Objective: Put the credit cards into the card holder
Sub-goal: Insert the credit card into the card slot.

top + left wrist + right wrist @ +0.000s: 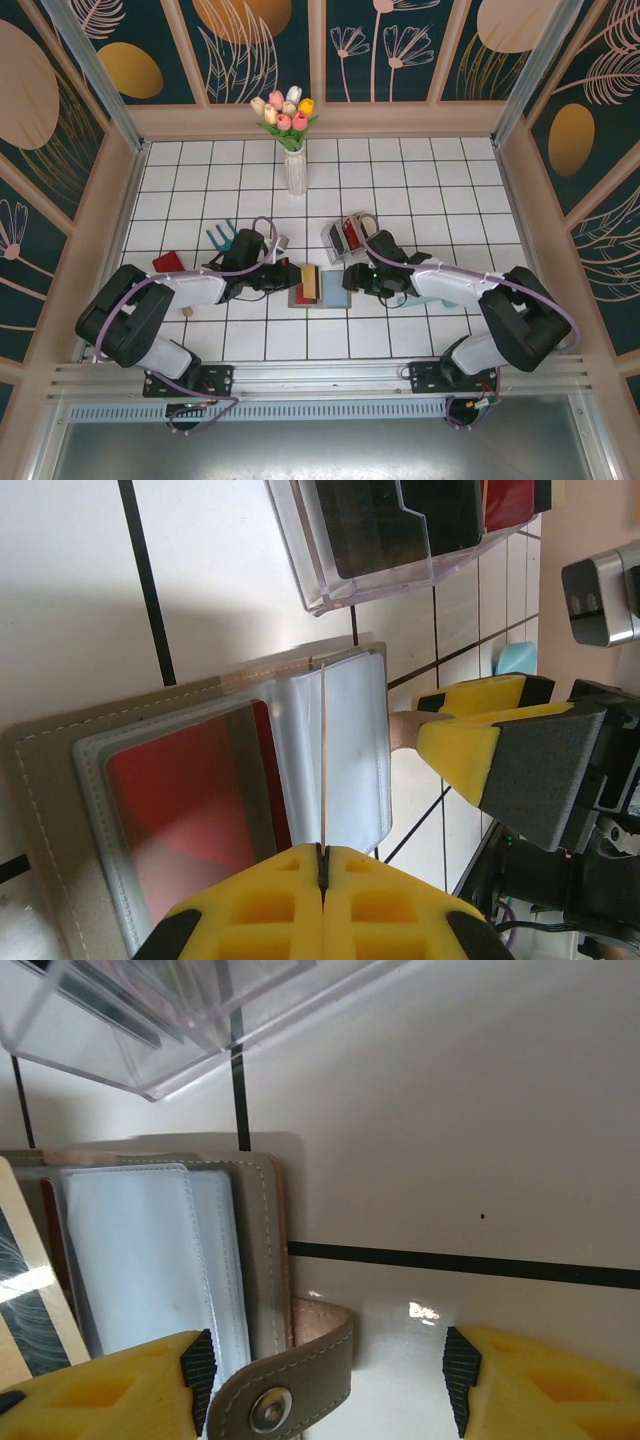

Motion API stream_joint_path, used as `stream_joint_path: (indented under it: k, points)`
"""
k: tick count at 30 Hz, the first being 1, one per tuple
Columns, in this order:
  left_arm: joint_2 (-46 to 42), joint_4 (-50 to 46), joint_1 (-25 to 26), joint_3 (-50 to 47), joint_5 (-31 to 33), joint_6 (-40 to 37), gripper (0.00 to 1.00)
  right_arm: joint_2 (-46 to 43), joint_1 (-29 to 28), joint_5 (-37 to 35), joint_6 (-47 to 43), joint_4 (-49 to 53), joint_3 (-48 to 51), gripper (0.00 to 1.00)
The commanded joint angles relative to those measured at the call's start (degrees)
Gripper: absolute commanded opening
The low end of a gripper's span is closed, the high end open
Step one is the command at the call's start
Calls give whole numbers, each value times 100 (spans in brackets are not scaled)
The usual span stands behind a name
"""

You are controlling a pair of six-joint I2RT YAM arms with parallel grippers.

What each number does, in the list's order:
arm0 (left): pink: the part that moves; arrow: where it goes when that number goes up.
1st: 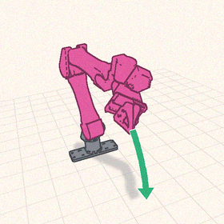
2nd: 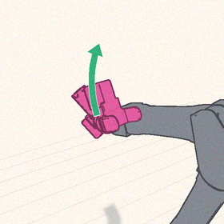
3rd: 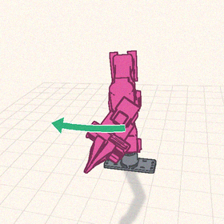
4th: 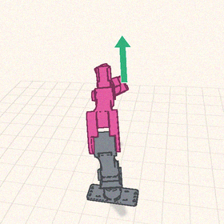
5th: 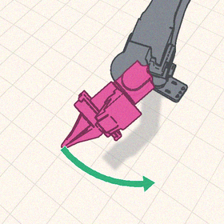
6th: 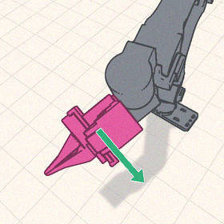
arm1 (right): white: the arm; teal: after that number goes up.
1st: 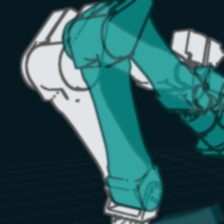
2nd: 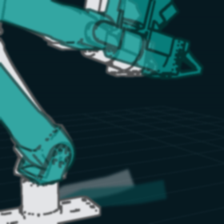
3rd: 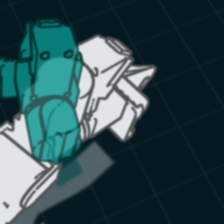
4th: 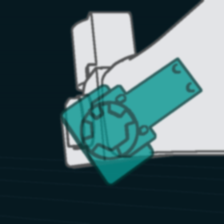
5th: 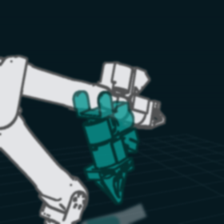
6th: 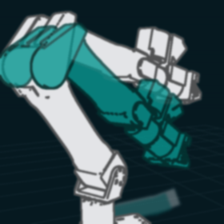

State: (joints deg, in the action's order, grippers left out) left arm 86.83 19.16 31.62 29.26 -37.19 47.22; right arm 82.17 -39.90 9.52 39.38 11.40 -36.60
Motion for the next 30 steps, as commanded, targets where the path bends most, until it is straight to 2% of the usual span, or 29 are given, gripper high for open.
stream_joint_path:
  k: [1, 5, 16, 25, 30]
  points:
    - [153, 249, 29, -25, -116, 62, 0, 166, -60, 112, 19, -239, 16, 62]
    - [275, 234, 33, -51, -131, 121, 0, 340, -62, 121, 0, -295, -23, 53]
    - [683, 383, 170, 17, -320, 300, 0, 707, -97, 311, -89, -459, -53, 17]
    - [841, 828, 417, -110, 8, 863, 0, 798, -140, 404, -55, -546, -51, 10]
    - [901, 1559, 499, -318, 161, 1426, 3, 800, -138, 419, -45, -555, -16, 9]
